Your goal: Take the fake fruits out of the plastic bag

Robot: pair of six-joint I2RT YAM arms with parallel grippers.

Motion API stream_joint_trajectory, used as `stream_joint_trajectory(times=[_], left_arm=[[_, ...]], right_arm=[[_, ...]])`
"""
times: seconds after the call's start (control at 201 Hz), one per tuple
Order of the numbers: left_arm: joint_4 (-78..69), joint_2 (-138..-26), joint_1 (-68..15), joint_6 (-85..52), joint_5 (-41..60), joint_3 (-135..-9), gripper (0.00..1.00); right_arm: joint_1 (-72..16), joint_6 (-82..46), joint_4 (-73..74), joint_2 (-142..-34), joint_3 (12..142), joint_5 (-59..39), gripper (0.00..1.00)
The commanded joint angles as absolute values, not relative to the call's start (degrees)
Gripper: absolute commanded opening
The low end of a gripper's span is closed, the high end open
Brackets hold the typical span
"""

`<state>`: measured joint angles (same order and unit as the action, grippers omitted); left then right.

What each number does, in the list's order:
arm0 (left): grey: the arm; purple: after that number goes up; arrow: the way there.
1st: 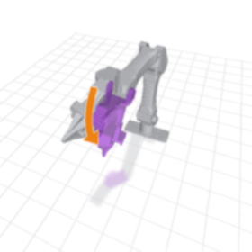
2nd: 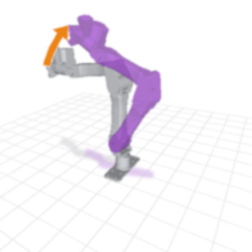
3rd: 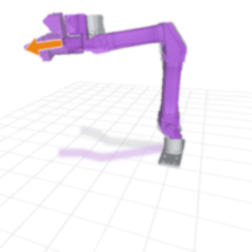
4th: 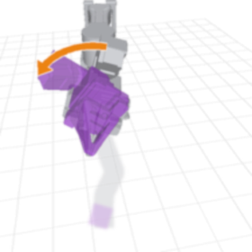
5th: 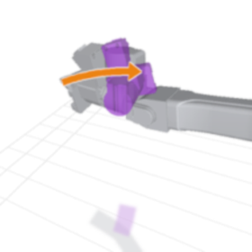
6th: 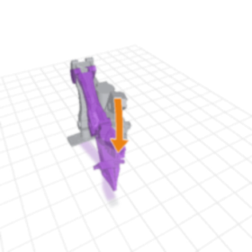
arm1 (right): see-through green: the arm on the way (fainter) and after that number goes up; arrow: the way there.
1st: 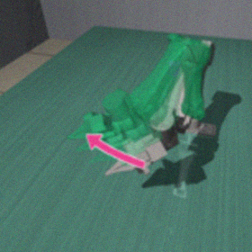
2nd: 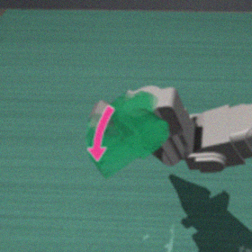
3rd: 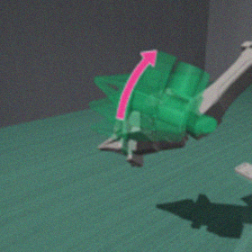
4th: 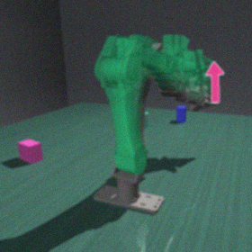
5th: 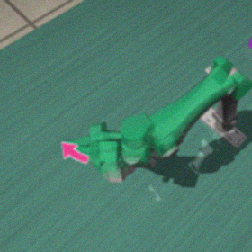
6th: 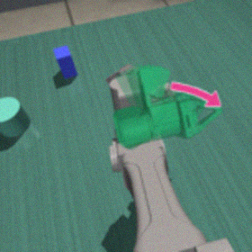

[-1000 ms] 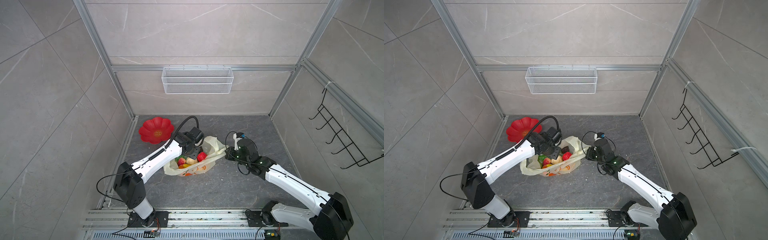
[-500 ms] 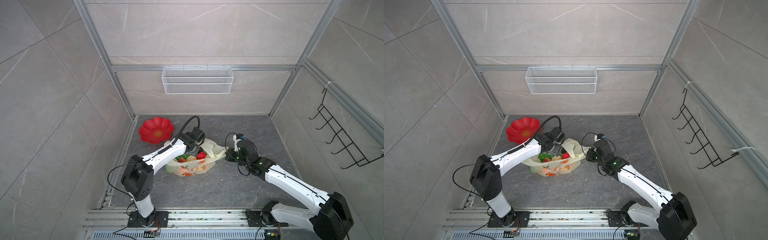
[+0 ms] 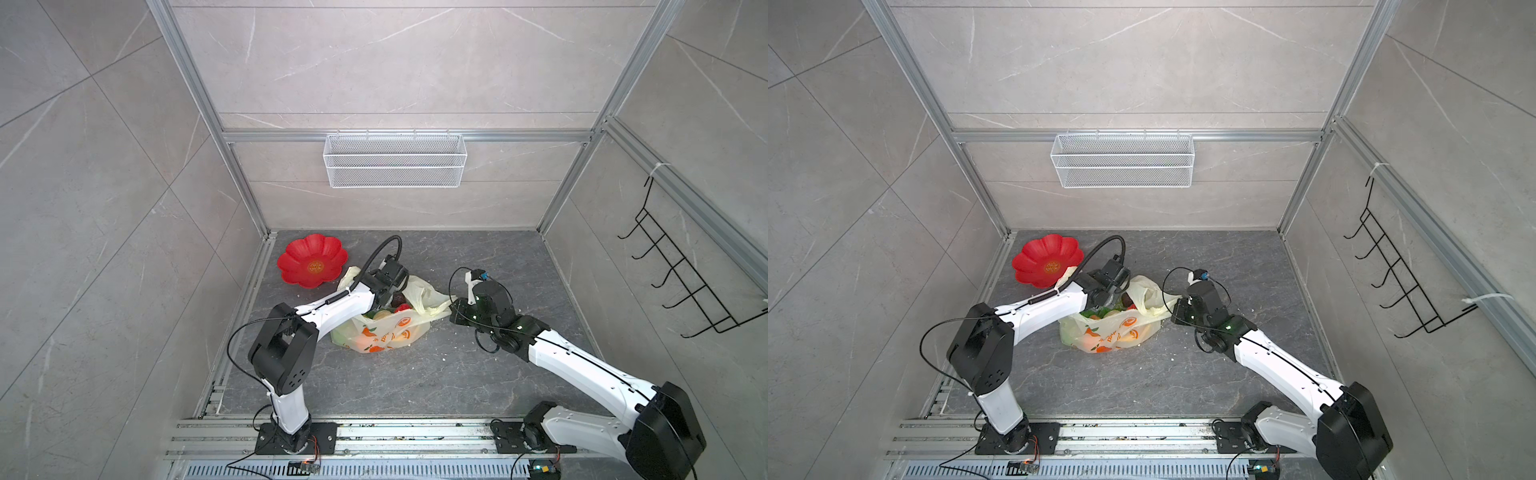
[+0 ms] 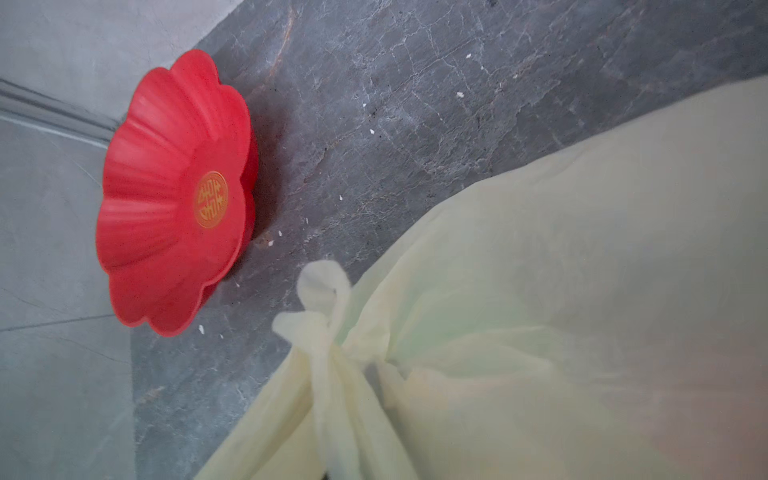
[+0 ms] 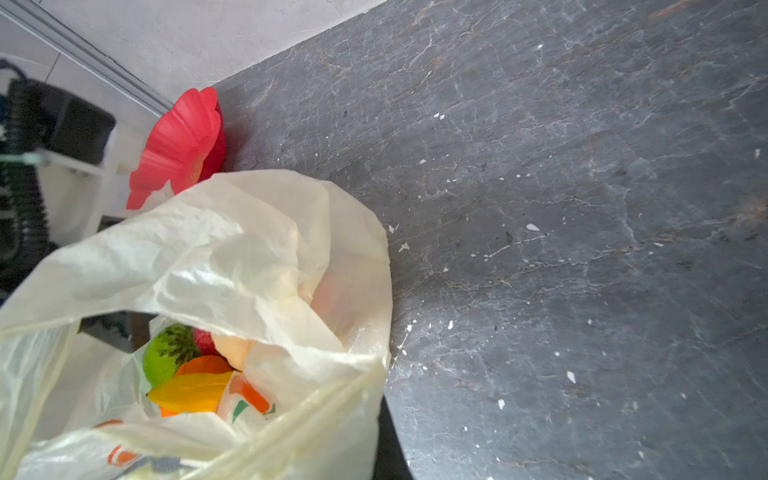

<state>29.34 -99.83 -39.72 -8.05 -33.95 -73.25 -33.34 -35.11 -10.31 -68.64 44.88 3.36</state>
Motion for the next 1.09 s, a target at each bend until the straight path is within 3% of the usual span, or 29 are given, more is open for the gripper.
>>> stream_joint_trajectory(times=[0.0, 0.348, 0.597, 0.727, 0.816, 0.936, 1.09], left_arm=[[26.62, -89.4, -37.29, -12.0, -34.23, -72.56, 0.0], [33.74, -65.19, -31.4, -24.76, -27.26, -68.38, 0.0], [31.31, -54.95, -31.46, -32.22, -7.72, -58.19, 0.0], [26.5, -59.42, -31.46, -35.87, 0.9, -52.8, 0.0], [22.49, -61.56, -31.37, -38.59, 3.43, -50.63, 0.0], [17.89, -62.47, -31.2, -40.48, 5.57, -49.57, 0.0], [16.86, -64.68, -30.75, -41.03, 5.72, -49.39, 0.0]], right_arm=[[-33.23, -31.77, -10.69, -72.58, 49.55, 7.54, 0.0], [-34.72, -30.09, -8.61, -92.87, 72.07, 2.94, 0.0], [-37.53, -31.78, -8.57, -100.19, 75.42, 0.75, 0.0], [-36.85, -32.6, -10.5, -97.9, 71.77, 2.2, 0.46], [-36.79, -33.02, -11.14, -93.01, 67.41, 2.59, 0.66], [-36.8, -33.65, -11.9, -83.9, 60.37, 2.62, 0.77], [-36.83, -33.7, -12.96, -70.96, 51.78, 0.82, 0.78]])
